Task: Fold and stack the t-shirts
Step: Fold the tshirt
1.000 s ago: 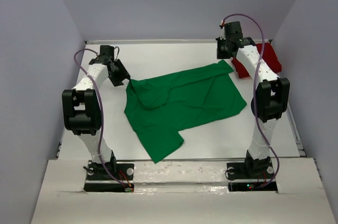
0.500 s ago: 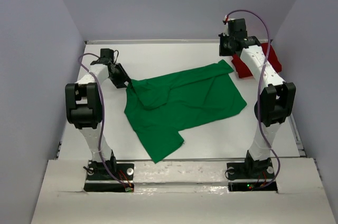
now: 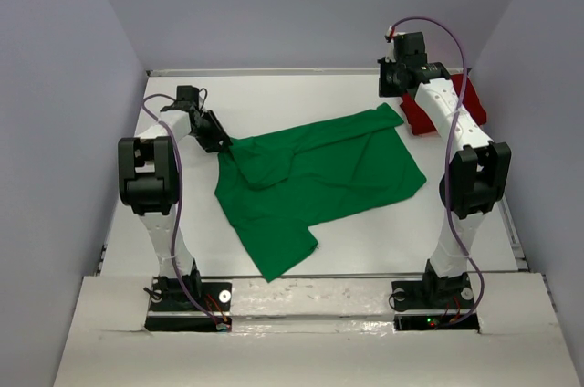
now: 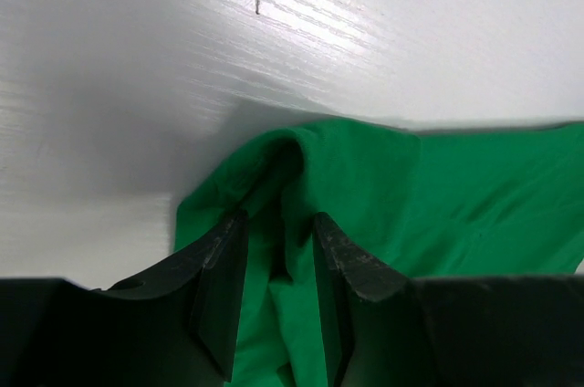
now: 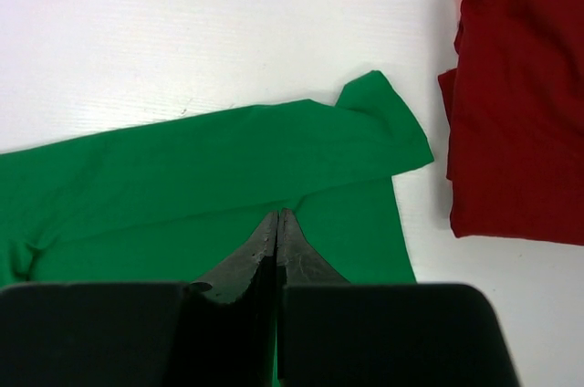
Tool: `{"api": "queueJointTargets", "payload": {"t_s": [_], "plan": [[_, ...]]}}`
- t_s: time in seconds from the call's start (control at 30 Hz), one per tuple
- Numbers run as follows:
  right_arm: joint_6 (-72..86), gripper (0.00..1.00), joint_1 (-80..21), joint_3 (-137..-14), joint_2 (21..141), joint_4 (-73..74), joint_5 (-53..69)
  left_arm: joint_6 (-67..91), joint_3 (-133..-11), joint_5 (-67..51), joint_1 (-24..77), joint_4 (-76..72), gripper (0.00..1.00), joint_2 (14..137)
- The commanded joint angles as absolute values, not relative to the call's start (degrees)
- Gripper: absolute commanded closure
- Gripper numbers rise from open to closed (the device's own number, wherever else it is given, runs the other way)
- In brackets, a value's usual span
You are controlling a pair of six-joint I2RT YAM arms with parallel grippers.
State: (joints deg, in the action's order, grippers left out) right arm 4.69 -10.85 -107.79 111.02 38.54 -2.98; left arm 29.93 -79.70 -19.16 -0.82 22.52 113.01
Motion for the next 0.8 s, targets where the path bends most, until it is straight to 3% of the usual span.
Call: {"api": "queueJointTargets", "payload": {"t_s": [0.0, 0.1, 0.13, 0.17, 0.77], "plan": [[4.22, 1.0, -10.55, -108.46, 109.69, 37.26, -3.08, 29.97, -82.61, -21.62, -0.97, 22.06, 0.57, 113.2], [4.39, 1.0, -10.55, -108.54, 109.78, 37.18, -2.55, 30.15, -82.79, -22.24, -0.97, 21.53, 0.71, 113.55], [4.39, 1.0, -10.55, -108.54, 109.86, 37.18, -2.29, 30.32, -82.71, -21.89, -0.97, 21.53, 0.89, 113.47], [4.48, 1.0, -10.55, -108.37, 109.86, 37.18, -2.2, 30.32, -82.53, -21.19, -0.97, 21.53, 1.0, 113.03], [4.13, 1.0, -10.55, -107.23, 109.6, 37.44, -3.17, 31.64, -84.28, -15.46, -6.67, 25.58, 1.0, 111.71]]}}
